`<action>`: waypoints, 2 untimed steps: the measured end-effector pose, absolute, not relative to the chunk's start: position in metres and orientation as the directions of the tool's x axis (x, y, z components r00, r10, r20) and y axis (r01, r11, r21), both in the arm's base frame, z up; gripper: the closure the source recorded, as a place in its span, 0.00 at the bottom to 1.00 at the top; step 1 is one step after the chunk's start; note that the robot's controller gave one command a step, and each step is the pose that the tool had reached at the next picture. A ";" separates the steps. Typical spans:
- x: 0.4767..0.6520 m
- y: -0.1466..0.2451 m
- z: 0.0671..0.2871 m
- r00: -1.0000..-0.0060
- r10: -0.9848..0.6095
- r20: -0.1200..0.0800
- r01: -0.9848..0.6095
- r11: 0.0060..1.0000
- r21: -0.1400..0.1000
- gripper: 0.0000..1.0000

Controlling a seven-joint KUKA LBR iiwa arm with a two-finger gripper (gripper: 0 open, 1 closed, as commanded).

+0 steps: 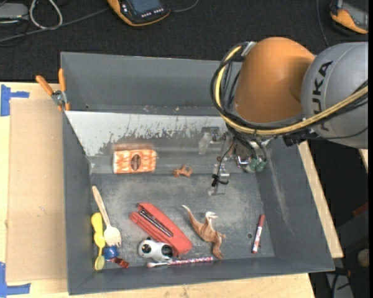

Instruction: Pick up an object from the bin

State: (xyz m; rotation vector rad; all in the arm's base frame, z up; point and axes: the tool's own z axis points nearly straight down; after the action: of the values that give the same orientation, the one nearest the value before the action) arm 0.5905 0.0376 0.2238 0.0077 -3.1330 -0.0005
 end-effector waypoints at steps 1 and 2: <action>0.592 0.037 0.229 -1.000 -0.004 0.000 -0.004 1.000 0.001 0.00; 0.538 0.039 0.146 -1.000 -0.015 0.000 -0.015 1.000 0.001 0.00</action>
Offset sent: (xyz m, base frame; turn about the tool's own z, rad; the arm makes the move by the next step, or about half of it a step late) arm -0.1021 0.0024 -0.1538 -0.0196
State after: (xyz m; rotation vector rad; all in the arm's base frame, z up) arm 0.5377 0.0387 0.1459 0.0233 -3.1418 -0.0020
